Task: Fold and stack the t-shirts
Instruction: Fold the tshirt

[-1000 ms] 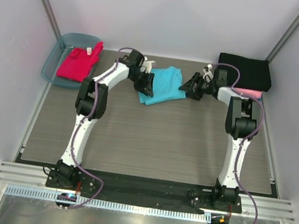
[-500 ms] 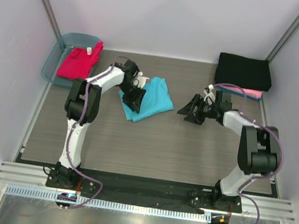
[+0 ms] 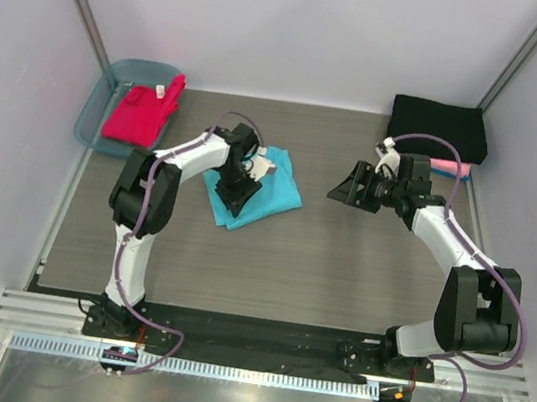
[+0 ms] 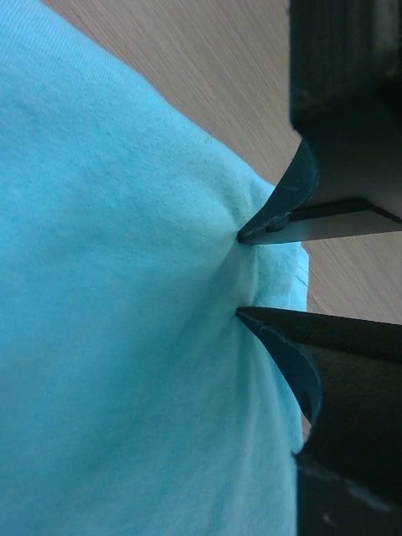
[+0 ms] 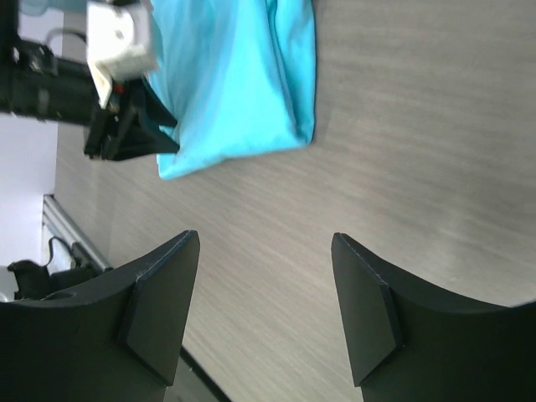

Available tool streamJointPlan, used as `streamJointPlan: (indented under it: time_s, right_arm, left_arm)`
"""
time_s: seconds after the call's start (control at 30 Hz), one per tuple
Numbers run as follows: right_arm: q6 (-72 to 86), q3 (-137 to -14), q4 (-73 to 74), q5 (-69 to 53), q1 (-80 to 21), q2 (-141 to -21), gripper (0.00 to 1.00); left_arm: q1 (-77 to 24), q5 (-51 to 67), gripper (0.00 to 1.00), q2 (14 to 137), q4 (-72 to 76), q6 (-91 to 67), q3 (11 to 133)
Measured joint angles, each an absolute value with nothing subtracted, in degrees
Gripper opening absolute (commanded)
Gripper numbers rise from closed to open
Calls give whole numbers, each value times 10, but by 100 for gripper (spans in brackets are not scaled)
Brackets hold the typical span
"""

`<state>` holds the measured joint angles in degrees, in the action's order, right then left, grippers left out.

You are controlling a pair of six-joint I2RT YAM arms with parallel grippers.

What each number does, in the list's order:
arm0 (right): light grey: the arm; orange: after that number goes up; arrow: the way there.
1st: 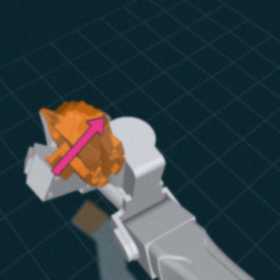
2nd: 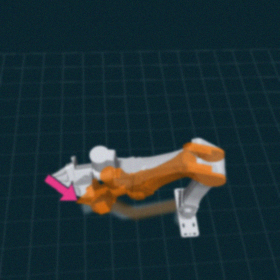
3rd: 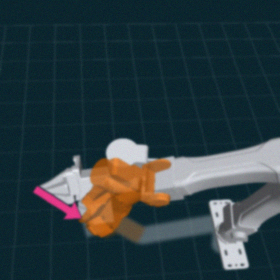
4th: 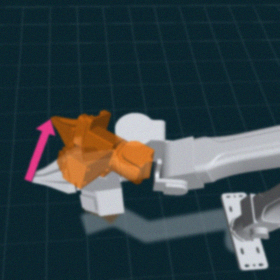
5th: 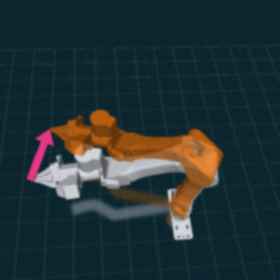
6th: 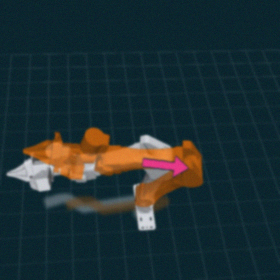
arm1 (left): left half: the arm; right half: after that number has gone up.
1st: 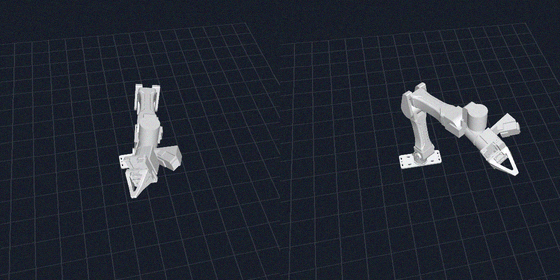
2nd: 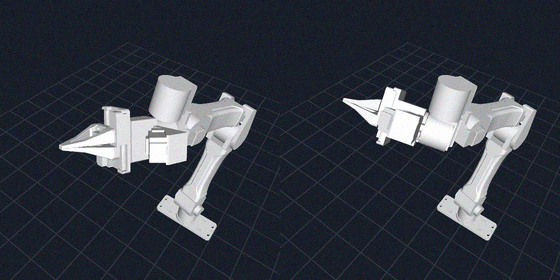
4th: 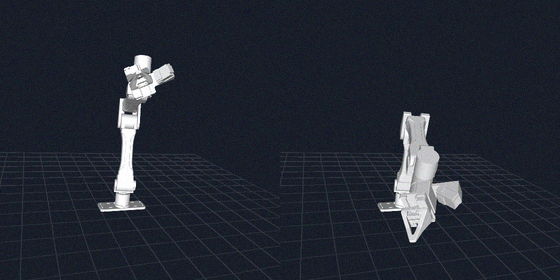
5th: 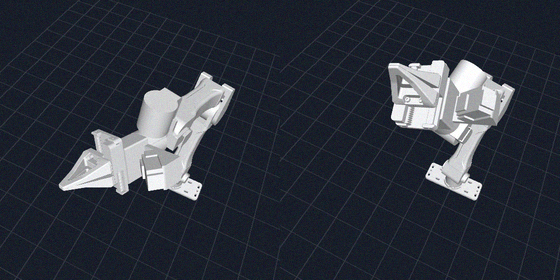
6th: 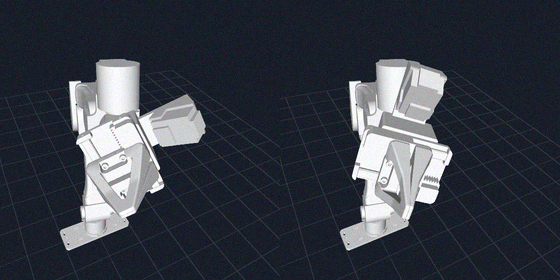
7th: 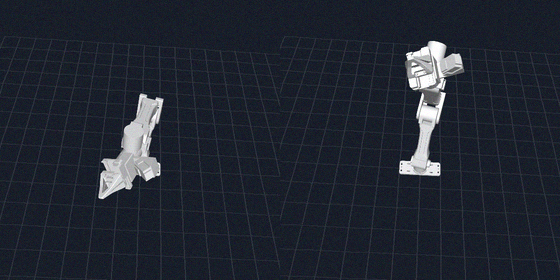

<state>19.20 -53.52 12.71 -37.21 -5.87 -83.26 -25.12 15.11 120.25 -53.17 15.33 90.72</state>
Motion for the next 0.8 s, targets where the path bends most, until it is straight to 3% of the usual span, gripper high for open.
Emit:
streamJointPlan:
  time_s: [0.33, 0.8]
  right_arm:
    - [171, -566, 133, -354, -32, -829, 70]
    - [168, -505, 140, -352, 11, -755, 70]
  left_arm:
    - [-340, 18, 39, 1160, -487, 273, 839]
    - [-455, -99, 38, 1063, -402, 376, 680]
